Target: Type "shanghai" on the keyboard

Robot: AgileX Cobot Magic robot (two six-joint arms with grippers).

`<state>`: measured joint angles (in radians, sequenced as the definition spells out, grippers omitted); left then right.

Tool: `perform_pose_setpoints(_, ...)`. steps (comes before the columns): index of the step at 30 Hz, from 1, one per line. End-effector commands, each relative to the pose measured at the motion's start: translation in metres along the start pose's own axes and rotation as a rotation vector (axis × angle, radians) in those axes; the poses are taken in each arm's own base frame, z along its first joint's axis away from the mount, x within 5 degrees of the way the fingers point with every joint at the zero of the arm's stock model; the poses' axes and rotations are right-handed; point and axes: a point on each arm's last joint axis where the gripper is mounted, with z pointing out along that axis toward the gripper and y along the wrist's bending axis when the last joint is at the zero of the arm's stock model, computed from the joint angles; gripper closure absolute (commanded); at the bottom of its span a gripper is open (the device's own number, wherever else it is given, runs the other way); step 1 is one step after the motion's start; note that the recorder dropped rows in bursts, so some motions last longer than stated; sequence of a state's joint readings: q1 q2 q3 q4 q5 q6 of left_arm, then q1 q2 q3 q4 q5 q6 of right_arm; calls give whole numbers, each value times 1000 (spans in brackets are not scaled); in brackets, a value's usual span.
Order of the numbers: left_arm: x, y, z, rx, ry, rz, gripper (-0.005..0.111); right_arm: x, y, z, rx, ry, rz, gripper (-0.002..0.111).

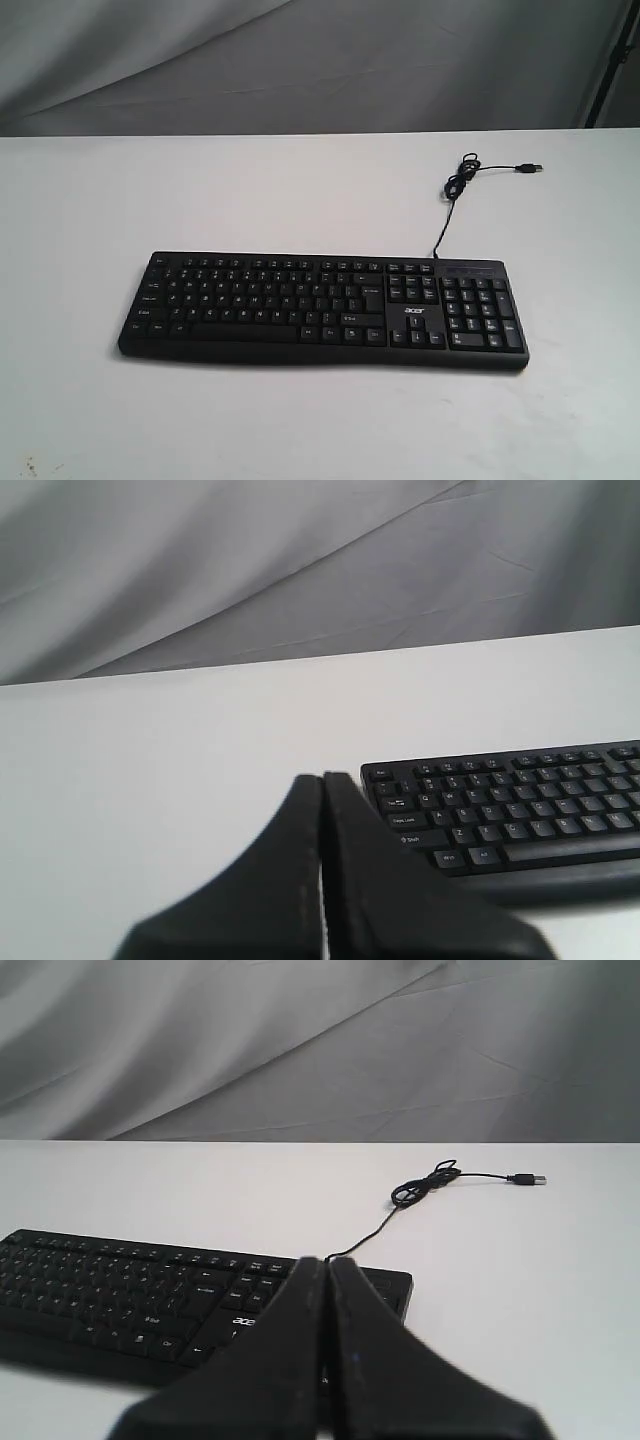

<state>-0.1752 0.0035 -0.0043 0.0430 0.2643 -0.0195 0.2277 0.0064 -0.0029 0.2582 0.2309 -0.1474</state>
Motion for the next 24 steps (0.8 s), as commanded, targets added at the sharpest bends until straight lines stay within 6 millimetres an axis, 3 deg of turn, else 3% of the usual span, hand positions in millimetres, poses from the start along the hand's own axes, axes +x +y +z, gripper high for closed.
perform_pose_setpoints(1, 1, 0, 0, 3, -2, -1, 107, 1, -1, 0, 11, -5, -9, 108)
perform_pose_setpoints(24, 1, 0, 0, 3, -2, -1, 107, 1, -1, 0, 10, -3, -1, 108)
